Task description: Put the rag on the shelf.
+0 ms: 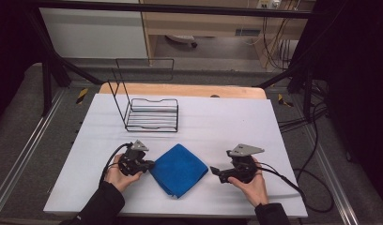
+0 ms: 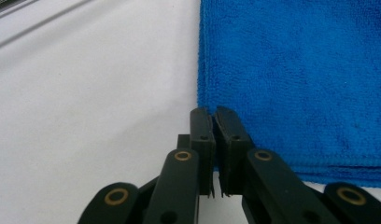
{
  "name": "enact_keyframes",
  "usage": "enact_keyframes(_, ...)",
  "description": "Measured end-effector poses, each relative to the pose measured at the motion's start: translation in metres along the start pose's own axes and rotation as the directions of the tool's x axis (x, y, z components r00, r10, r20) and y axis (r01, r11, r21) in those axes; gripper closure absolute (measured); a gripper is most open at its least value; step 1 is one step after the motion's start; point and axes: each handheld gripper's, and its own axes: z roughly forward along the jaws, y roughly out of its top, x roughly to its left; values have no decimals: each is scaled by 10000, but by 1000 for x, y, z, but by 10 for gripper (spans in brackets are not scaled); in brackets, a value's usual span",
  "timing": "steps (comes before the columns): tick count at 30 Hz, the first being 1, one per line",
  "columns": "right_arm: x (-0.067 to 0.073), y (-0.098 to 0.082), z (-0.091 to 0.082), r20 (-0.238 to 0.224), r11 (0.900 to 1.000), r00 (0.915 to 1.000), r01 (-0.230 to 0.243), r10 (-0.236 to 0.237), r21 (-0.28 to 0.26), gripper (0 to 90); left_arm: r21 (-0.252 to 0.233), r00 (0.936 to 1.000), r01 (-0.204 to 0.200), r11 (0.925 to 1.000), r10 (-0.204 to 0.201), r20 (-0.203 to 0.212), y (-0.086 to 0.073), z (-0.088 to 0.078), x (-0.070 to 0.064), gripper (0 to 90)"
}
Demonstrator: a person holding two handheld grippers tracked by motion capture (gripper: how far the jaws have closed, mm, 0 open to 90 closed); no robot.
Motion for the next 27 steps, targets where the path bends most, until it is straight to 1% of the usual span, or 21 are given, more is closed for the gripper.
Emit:
enact_keyframes(3,22,10,10,-596,9993,9975,385,-384,8,168,-137,10000,-44,9999,44,15,-2,0,0,857)
enact_keyframes(7,52,17,25,-1314,9979,9896,619,-590,184,239,-257,10000,-72,9996,71,-39,-6,1,-2,856)
enact_keyframes(11,79,19,38,-1851,9921,9770,1167,-1064,461,377,-345,9999,-3,9994,-1,-116,-7,1,-3,856)
enact_keyframes(12,84,18,40,-2058,9911,9721,1244,-1122,471,409,-378,9999,2,9993,-7,-139,-7,2,-3,856)
enact_keyframes(13,89,18,42,-2192,9906,9692,1266,-1123,525,437,-402,9999,15,9992,-21,-159,-8,2,-3,856)
enact_keyframes(15,96,17,46,-2426,9874,9631,1387,-1166,764,488,-439,9998,42,9990,-50,-185,-8,2,-4,856)
enact_keyframes(17,101,13,51,-2520,9839,9595,1534,-1261,917,517,-435,9998,64,9990,-73,-200,-8,2,-4,857)
enact_keyframes(20,108,8,58,-2714,9785,9533,1692,-1322,1179,517,-408,9997,127,9991,-135,-197,-8,2,-3,858)
enact_keyframes(22,110,5,61,-2779,9742,9497,1857,-1444,1283,517,-401,9997,166,9991,-174,-199,-8,2,-3,858)
enact_keyframes(25,116,2,65,-2696,9654,9464,2210,-1780,1385,537,-410,9994,262,9988,-270,-200,-8,3,-3,859)
enact_keyframes(26,117,1,65,-2606,9625,9462,2333,-1919,1382,560,-408,9994,284,9988,-293,-202,-8,3,-3,859)
enact_keyframes(27,119,1,66,-2475,9602,9477,2410,-2014,1411,589,-413,9993,319,9986,-327,-202,-8,3,-3,859)
